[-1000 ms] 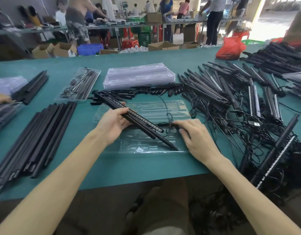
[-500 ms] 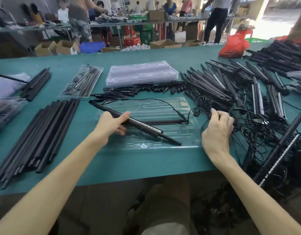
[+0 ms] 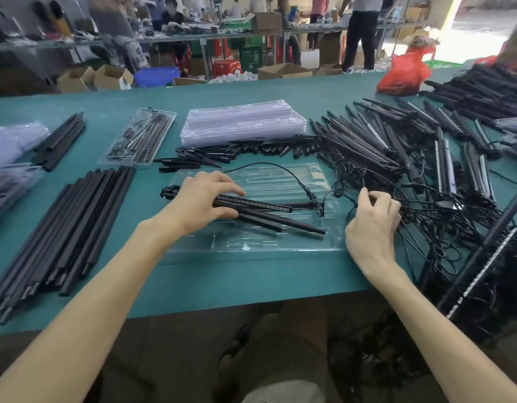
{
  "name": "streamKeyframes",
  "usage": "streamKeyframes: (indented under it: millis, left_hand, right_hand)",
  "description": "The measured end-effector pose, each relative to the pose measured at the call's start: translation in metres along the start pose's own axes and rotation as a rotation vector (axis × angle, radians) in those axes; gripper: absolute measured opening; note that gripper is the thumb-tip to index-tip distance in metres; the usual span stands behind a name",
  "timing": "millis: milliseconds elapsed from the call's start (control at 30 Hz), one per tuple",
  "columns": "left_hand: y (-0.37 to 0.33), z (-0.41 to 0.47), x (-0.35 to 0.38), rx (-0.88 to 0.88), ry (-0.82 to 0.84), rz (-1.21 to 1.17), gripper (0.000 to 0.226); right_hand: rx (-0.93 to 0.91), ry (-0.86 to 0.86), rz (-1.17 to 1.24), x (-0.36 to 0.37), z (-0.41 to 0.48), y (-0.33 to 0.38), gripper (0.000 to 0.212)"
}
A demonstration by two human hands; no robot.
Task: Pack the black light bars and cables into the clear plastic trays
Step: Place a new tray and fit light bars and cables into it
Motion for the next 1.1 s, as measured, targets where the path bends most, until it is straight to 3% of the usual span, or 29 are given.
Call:
streamKeyframes:
  millis: [100,267,533,700,1000,1100]
  left_hand:
    - [-0.004,0.003,0.011,0.034,0.070,-0.096,0.045]
    - [-0.005,0.003,0.018,-0.011,-0.032,-0.067,0.035]
    - [-0.005,0.006,0.028,-0.005,-0.017,-0.161,0.038]
    - [-0.011,0.006,0.033,0.015,-0.130,-0.212,0.028]
    - [-0.029,-0.002,0.038,0.092,-0.173,-0.134,0.035]
    - [-0.032,-0.009,0.027,0.144,-0.304,-0.103,0.022]
  right_hand:
    - [-0.001,-0.009,0.015,0.000,0.001,0.001,0.062]
    - [0.007,-0.025,0.045,-0.001,0.001,-0.002,0.061]
    - [0.001,-0.034,0.061,0.001,0.003,-0.002,0.059]
    - [-0.005,-0.043,0.076,0.000,0.003,-0.002,0.059]
    - [-0.036,-0.059,0.158,-0.002,0.003,-0.001,0.042]
    - [-0.035,-0.056,0.173,-0.004,0.002,0.000,0.038]
Point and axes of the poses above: each hand's wrist, its own z-axis towards the middle knuckle, its own x-axis out of the palm, y = z × x, the point moved 6 cm from there along z, towards the middle knuckle, and after that the axes turned 5 degrees about y, right-handed, at the moved point
